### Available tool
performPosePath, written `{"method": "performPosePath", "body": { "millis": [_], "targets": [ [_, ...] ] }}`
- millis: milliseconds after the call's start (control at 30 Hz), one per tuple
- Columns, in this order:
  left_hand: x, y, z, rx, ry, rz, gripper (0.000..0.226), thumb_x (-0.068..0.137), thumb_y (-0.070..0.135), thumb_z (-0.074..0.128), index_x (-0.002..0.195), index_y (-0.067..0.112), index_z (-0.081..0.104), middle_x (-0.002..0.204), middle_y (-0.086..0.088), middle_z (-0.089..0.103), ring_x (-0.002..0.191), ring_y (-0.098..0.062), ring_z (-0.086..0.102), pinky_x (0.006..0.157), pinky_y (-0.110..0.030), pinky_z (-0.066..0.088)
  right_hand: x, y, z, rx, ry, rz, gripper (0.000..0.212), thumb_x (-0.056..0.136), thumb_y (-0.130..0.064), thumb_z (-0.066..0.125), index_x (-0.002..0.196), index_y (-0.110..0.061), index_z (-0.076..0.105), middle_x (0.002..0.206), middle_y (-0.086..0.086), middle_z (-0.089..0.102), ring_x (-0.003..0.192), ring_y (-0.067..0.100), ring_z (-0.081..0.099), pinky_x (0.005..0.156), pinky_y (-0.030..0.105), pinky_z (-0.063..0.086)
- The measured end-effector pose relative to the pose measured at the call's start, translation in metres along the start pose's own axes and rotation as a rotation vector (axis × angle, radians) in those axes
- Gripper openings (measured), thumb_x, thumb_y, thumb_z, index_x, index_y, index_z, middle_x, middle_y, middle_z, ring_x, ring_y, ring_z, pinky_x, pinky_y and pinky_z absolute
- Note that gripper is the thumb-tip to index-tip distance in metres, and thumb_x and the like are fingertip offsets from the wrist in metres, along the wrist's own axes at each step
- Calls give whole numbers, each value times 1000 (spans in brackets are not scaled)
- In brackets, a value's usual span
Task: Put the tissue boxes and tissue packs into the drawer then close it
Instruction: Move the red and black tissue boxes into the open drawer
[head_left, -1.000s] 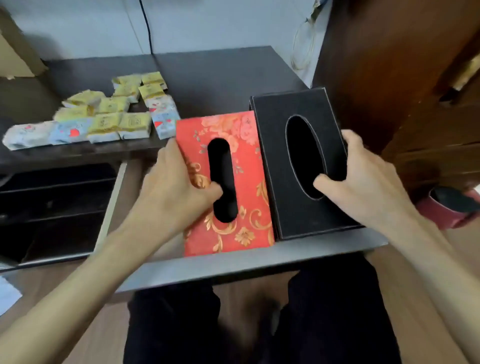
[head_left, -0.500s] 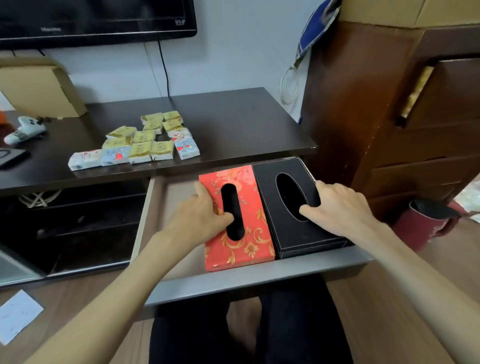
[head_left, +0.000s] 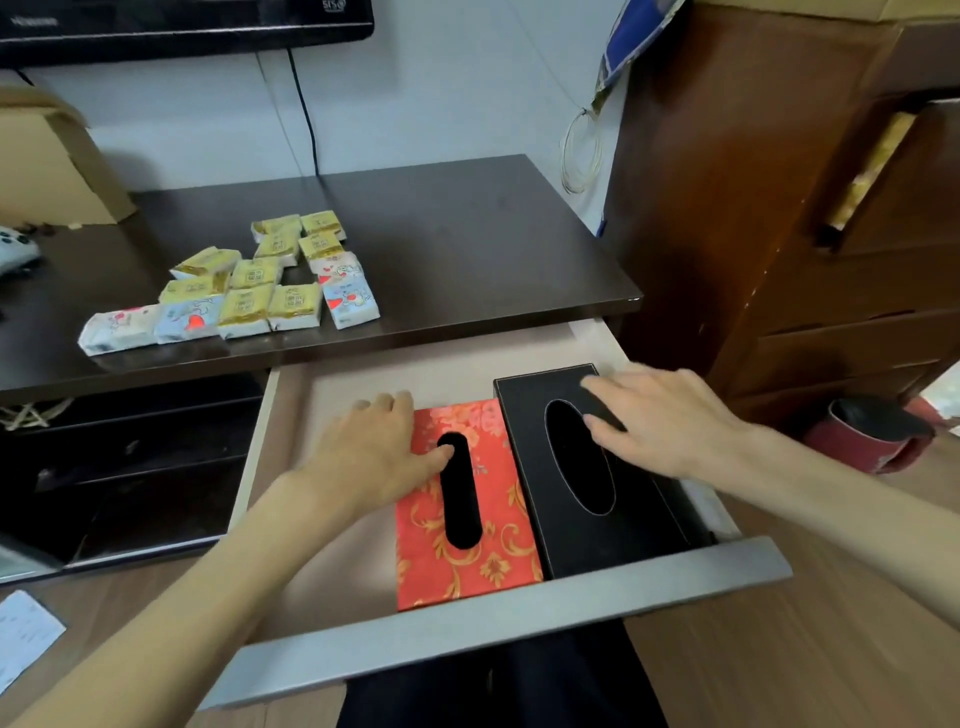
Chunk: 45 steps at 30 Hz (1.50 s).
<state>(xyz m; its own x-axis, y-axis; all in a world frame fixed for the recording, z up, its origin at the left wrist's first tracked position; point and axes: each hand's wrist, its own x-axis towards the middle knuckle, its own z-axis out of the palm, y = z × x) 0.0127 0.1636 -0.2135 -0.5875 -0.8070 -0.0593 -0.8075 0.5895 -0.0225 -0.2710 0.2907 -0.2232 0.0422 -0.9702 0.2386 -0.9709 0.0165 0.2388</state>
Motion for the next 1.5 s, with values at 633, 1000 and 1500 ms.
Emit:
{"method": "performPosePath", "body": {
  "millis": [633,1000,1500],
  "targets": [
    [59,-11,45,-781,-71,338,24,81,67,65,103,63,58,104,40,64,95,11,64,80,-13,48,55,41,61,511,-309,30,74,87,-21,65,157,-22,39,150,-2,49,137,20,41,112,35,33],
    [61,23,47,-876,34,181,17,82,47,75,96,40,69,91,19,74,88,-3,70,85,-38,56,56,40,67,544,-244,52,77,74,-26,62,150,-22,51,134,-3,61,123,22,49,100,36,35],
    [45,30,38,-803,1,157,38,89,50,67,116,23,69,102,8,74,94,-12,69,84,-32,55,51,33,52,590,-298,133,65,89,-56,45,144,-22,54,148,-3,55,138,20,41,107,35,25]
  ]
}}
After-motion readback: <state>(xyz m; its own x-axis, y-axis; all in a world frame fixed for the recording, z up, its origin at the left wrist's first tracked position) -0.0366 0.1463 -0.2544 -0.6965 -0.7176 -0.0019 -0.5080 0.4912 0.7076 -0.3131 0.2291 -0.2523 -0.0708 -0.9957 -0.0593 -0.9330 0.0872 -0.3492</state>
